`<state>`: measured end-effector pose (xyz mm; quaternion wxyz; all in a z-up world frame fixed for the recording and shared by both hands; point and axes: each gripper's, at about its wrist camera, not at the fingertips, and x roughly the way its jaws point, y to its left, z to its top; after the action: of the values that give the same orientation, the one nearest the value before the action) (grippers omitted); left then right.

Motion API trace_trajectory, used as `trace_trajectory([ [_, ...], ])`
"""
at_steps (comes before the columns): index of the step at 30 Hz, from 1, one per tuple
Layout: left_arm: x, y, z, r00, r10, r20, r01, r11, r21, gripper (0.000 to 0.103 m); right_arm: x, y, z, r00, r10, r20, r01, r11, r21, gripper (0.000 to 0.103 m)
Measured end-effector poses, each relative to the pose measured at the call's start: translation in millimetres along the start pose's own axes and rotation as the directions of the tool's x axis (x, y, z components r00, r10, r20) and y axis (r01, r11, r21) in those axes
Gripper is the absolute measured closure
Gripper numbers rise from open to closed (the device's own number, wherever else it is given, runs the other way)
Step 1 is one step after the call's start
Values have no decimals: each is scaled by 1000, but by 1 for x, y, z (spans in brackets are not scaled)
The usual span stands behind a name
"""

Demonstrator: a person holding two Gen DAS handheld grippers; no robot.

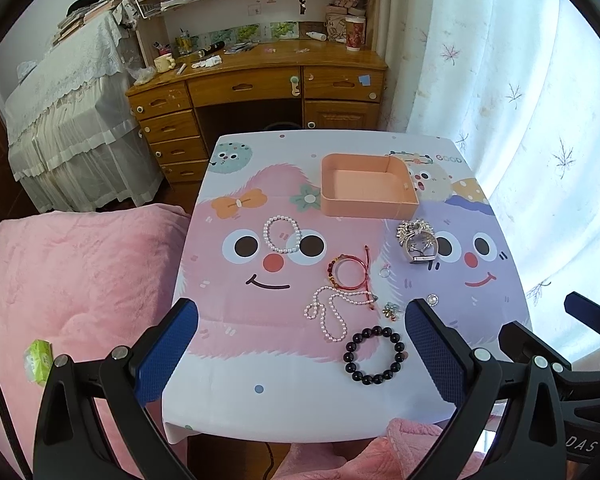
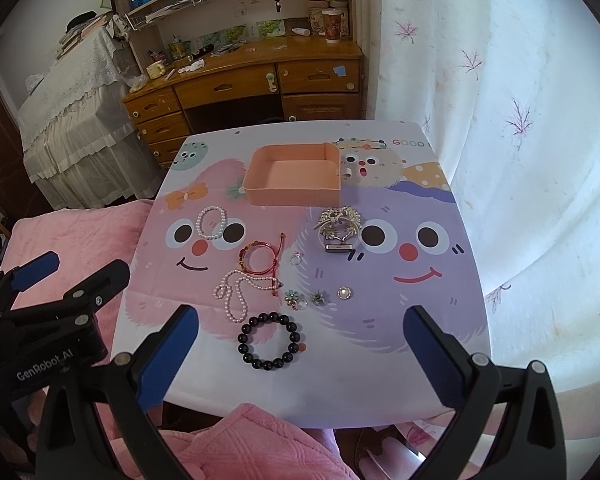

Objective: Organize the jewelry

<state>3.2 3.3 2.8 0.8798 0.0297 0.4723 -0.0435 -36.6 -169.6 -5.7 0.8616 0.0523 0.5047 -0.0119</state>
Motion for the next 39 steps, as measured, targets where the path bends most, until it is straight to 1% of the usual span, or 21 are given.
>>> trace_trajectory([
  [4, 1, 2, 0, 1000, -13, -1, 13, 1000, 4, 1, -4, -1, 1, 1000, 3, 17, -3, 1000, 3, 0],
  [9, 0, 4, -3, 1000, -25, 13, 24, 999, 31, 1, -5, -1, 2, 1000, 4, 21, -5, 999, 32, 0],
  [13, -1, 9, -6, 999, -36, 24, 35, 999, 42, 1, -4, 1, 0, 1000, -9, 28, 8, 999, 52, 0],
  [16, 9, 15, -11, 998, -59, 0, 59, 997, 55, 1, 1, 5, -8, 998, -42, 39, 41, 999, 35, 1],
  [17, 13, 16, -14, 997, -74, -17, 75, 996, 57, 1, 4, 6, -11, 997, -57, 42, 56, 998, 21, 1],
  [19, 23, 21, -20, 992, -116, -53, 119, 991, 56, 1, 9, 7, -20, 997, -61, 47, 61, 998, 6, 1],
  [20, 32, 23, -24, 985, -151, -86, 156, 986, 52, 1, 12, 4, -25, 997, -56, 44, 56, 998, 12, 1],
  [22, 47, 25, -31, 972, -189, -141, 198, 979, 45, 1, 15, -1, -33, 998, -55, 45, 53, 998, 26, 1],
  [24, 63, 24, -39, 959, -214, -187, 227, 973, 49, 1, 18, -3, -41, 995, -84, 54, 84, 996, 5, 1],
  [27, 87, 19, -52, 939, -253, -233, 270, 962, 40, 1, 24, -1, -54, 988, -134, 82, 143, 984, -106, 1],
  [29, 107, 14, -61, 923, -270, -275, 285, 959, 14, 1, 33, -1, -63, 985, -144, 90, 158, 971, -180, 2],
  [31, 128, 8, -70, 915, -259, -309, 272, 962, -1, 3, 44, -3, -68, 986, -141, 90, 158, 963, -220, 8],
  [33, 148, 0, -78, 909, -239, -341, 252, 968, -7, 7, 61, -7, -70, 987, -138, 79, 153, 956, -249, 12],
  [35, 165, -7, -86, 901, -228, -369, 235, 972, -26, 11, 84, -12, -71, 989, -138, 54, 148, 947, -286, 17],
  [37, 178, -12, -91, 890, -235, -391, 232, 971, -55, 14, 106, -15, -70, 988, -146, 46, 153, 935, -320, 28],
  [38, 188, -17, -95, 883, -235, -406, 224, 972, -74, 18, 118, -18, -69, 989, -142, 46, 149, 932, -330, 31],
  [39, 196, -20, -98, 878, -230, -420, 215, 973, -85, 24, 128, -20, -67, 990, -132, 46, 140, 932, -334, 36],
])
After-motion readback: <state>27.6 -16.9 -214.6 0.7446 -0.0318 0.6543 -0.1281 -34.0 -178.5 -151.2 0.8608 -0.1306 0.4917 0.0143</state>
